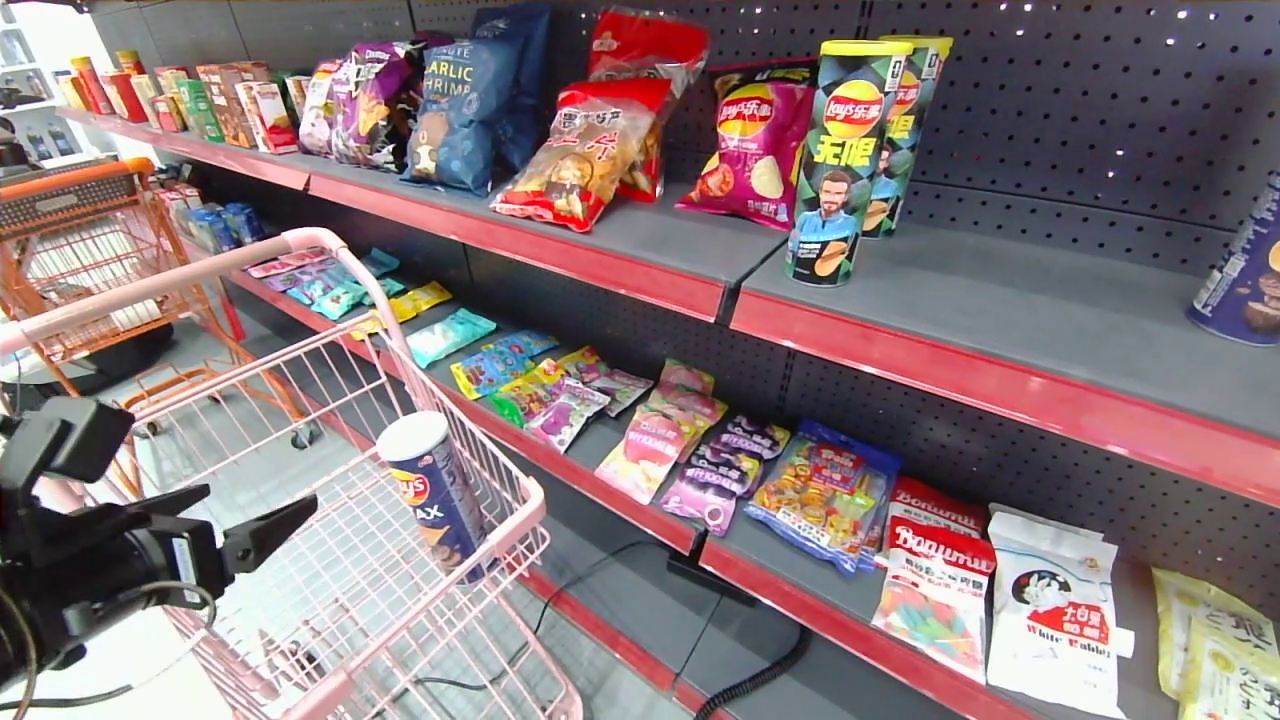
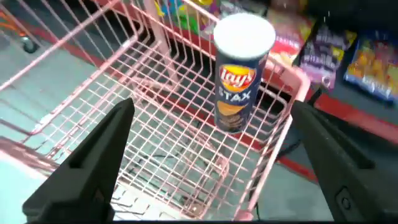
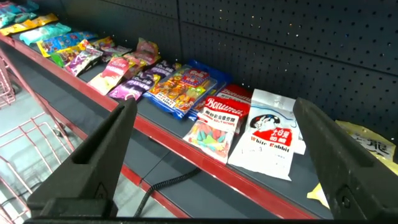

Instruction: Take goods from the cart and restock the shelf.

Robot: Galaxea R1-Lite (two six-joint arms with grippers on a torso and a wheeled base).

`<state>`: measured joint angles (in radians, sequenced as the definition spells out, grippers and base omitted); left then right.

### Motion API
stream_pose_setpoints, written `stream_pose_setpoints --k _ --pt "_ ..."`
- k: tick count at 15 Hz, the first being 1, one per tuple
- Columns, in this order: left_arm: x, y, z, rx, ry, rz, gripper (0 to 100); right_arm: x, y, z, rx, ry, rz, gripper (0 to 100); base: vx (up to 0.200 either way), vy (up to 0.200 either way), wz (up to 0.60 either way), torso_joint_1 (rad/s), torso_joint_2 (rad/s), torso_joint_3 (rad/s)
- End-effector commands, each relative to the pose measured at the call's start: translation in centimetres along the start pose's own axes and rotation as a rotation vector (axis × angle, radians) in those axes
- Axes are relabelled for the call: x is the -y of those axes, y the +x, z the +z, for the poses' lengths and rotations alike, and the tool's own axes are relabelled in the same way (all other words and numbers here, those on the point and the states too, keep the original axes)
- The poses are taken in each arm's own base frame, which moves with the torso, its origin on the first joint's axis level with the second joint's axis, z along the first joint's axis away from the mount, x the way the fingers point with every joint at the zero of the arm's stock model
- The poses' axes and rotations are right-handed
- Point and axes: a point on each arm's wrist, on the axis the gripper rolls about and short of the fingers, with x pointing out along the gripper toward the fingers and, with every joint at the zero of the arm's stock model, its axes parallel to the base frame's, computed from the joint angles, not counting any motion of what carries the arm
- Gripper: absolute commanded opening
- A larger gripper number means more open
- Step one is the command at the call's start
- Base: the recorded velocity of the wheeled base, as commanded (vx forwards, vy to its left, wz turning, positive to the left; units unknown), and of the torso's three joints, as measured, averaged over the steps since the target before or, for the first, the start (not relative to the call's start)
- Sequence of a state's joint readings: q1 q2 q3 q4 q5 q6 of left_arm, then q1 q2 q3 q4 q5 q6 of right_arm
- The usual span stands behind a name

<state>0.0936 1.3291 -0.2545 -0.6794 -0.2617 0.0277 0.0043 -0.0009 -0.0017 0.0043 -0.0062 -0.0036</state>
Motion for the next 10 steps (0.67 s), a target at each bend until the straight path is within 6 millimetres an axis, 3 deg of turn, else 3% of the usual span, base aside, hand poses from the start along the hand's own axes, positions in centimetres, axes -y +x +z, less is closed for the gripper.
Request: stream_pose_setpoints --k 1,3,4,5,10 --pt "-0.2 4.1 -2.2 -0.107 0.007 -0.070 100 0.0 0.0 0.0 -0.001 -0.001 0.000 100 0.000 0.000 0.00 0.000 0.00 0.000" --pt "-0.8 6.8 -2.6 -0.070 0.019 -0.075 100 0.0 0.0 0.0 -0.001 -0.001 0.000 100 0.000 0.000 0.00 0.000 0.00 0.000" --pt "-0.8 6.8 -2.6 -0.070 0.019 -0.075 100 0.0 0.0 0.0 -0.001 -0.001 0.000 100 0.000 0.000 0.00 0.000 0.00 0.000" --pt "-1.2 8.7 -3.3 -0.037 0.026 -0.102 100 0.0 0.0 0.0 -0.001 -0.001 0.002 100 0.000 0.000 0.00 0.000 0.00 0.000" --pt "-1.3 11.1 -4.8 -0.057 0.122 -0.214 100 0.0 0.0 0.0 -0.001 -0.001 0.002 100 0.000 0.000 0.00 0.000 0.00 0.000"
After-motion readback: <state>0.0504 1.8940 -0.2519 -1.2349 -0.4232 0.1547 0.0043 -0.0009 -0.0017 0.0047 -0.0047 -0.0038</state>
